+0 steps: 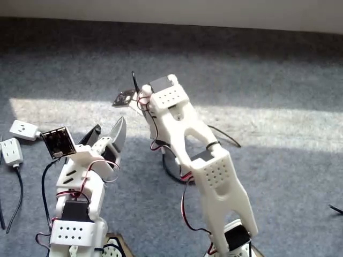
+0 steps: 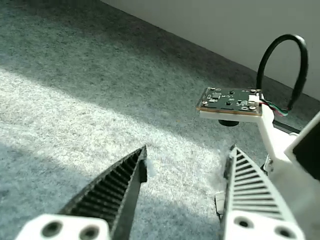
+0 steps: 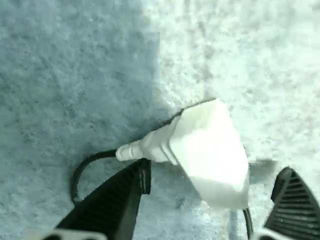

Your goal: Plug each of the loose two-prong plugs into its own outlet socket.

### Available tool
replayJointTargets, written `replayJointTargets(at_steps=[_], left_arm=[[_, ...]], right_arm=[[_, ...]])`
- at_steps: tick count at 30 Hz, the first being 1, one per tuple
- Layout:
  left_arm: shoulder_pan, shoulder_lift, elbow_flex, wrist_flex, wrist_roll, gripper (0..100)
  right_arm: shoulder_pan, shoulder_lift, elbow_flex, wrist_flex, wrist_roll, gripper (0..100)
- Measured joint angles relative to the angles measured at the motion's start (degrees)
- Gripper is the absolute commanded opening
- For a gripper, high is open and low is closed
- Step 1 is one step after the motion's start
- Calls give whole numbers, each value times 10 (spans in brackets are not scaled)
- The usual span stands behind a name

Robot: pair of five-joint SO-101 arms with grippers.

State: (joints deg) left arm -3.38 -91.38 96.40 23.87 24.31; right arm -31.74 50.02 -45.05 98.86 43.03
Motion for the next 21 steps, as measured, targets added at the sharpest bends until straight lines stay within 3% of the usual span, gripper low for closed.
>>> replayJointTargets(at_steps=[4,17,21], left_arm=[[0,0,0,0,0,263],[0,0,0,0,0,263],[0,0,0,0,0,263]], right_arm=[[32,-4,-1,0,-1,364],[30,17,-20,0,-1,364],[-2,17,-21,-5,-52,364]])
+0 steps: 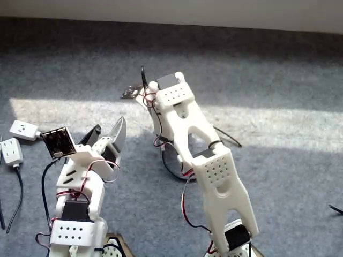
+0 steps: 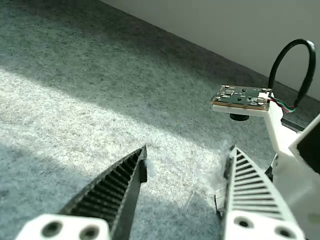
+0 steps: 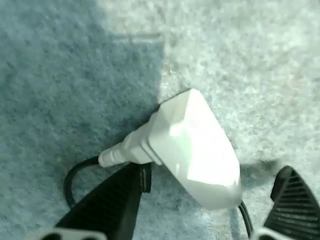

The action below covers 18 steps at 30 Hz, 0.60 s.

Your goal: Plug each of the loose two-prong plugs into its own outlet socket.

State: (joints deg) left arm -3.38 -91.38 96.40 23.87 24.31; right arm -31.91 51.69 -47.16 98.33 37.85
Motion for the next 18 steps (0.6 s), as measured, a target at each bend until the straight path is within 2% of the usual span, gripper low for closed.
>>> replayJointTargets(at_steps=[6,12,18], left_arm=[[0,0,0,0,0,263],[0,0,0,0,0,263],[0,0,0,0,0,263]], right_arm=[[-18,0,0,-2,-40,361],[-5,0,0,-7,-44,206],[10,6,-1,-25,-44,195]])
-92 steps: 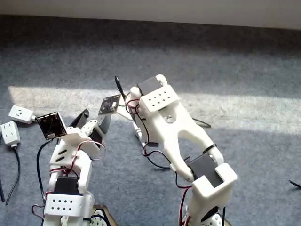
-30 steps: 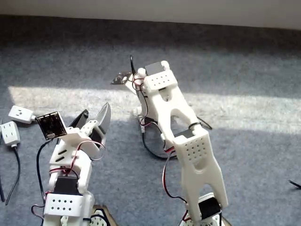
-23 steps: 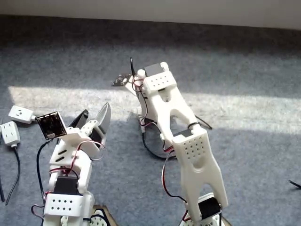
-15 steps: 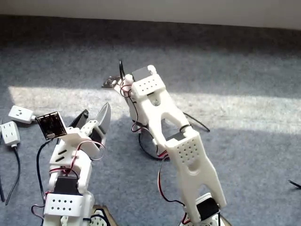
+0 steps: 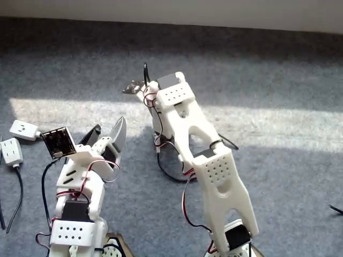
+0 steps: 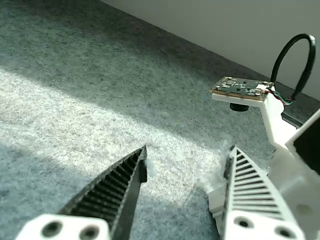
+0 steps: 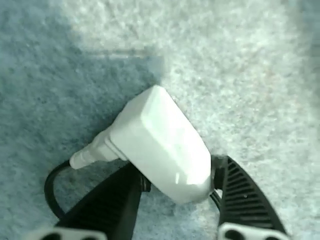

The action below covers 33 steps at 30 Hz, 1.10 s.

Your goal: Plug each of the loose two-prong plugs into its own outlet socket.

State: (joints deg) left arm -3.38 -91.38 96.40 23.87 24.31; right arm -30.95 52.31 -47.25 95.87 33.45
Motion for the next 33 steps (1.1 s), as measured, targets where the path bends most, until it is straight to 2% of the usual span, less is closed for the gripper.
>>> replayJointTargets(at_steps=[4,9,12,18,26,30,33], left_arm=[[0,0,0,0,0,263],[0,0,0,0,0,263],[0,0,0,0,0,263],[0,0,0,0,0,263],[15,0,0,0,1,263],[17,0,0,0,1,263],[18,0,0,0,1,263]], right_arm=[[0,27,-11,-11,-32,168],[7,35,-25,-48,-68,2],[22,45,-56,-57,-77,10],[48,58,-135,-97,-173,8],[164,58,-164,-233,-306,8],[218,66,-165,-279,-323,13],[228,85,-165,-287,-326,15]])
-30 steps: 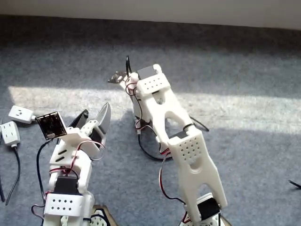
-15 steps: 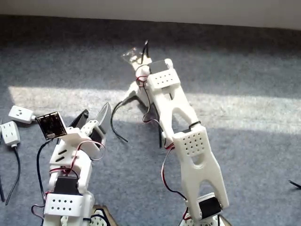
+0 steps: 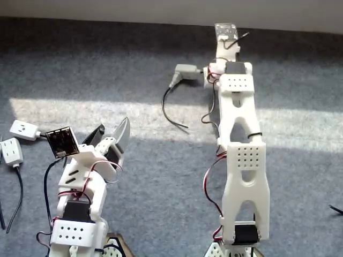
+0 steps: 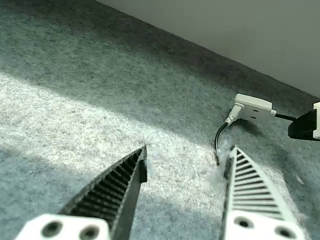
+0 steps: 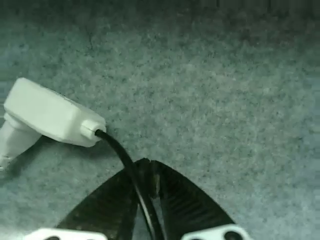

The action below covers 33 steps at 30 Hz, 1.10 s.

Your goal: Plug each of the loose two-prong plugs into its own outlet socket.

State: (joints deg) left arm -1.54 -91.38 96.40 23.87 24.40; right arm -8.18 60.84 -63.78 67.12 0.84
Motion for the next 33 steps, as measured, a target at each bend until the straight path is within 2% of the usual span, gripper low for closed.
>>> replayJointTargets(at_steps=[3,10,12,17,21,26,30,33], left_arm=[[0,0,0,0,-1,263],[0,0,0,0,-1,263],[0,0,0,0,-1,263],[0,0,0,0,-1,263],[0,0,0,0,-1,263],[0,0,0,0,-4,263],[19,0,0,0,-60,262],[43,0,0,13,-93,262]], right_arm=[[-1,18,-30,-1,-2,63],[26,41,-55,-10,-2,320],[36,44,-55,-26,-2,359],[54,44,-55,-78,-2,362],[91,45,-70,-82,-23,362],[174,28,-174,-5,-29,362],[234,-7,-276,69,-29,362],[277,-33,-302,128,21,362]])
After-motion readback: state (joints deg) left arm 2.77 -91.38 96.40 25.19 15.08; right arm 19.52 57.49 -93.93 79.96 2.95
